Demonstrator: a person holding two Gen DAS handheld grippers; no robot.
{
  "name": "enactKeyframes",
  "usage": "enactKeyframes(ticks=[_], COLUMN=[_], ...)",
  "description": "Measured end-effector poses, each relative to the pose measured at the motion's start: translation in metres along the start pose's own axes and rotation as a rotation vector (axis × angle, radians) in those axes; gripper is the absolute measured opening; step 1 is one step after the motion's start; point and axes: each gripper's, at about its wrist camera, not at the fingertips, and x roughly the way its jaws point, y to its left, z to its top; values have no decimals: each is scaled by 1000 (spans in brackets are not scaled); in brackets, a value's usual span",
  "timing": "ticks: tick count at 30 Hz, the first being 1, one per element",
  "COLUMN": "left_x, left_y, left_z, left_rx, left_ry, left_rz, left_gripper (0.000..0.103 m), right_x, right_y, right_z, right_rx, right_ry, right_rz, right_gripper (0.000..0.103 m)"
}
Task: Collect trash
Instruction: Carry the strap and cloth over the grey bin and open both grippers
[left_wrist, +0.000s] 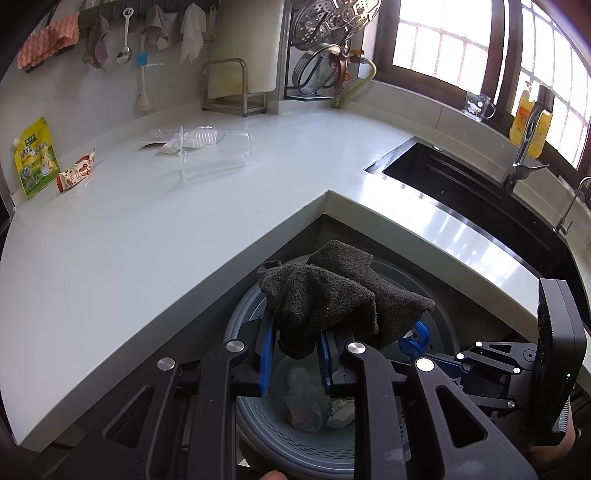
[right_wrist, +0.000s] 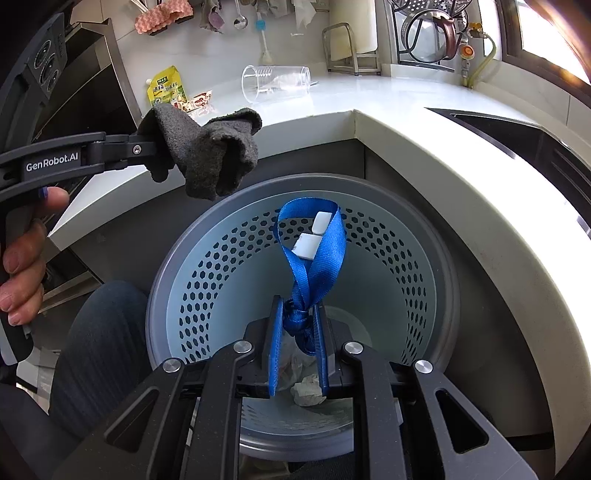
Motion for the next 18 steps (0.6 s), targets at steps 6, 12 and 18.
enactKeyframes(ticks=[6,12,18], left_x=[2,6,9], left_y=[-2,-3,-5], left_z=[1,0,1], left_rx=[3,-1,-1], left_ry=[4,15,16], left_rz=[1,-4,-6], left_gripper=[20,22,25], right_x=[1,5,6], right_y=[-1,-1,-1], right_z=[0,-1,-1], right_rx=[4,2,-6], right_ry=[2,11,12], right_rz=[6,8,4], right_gripper=[15,16,22])
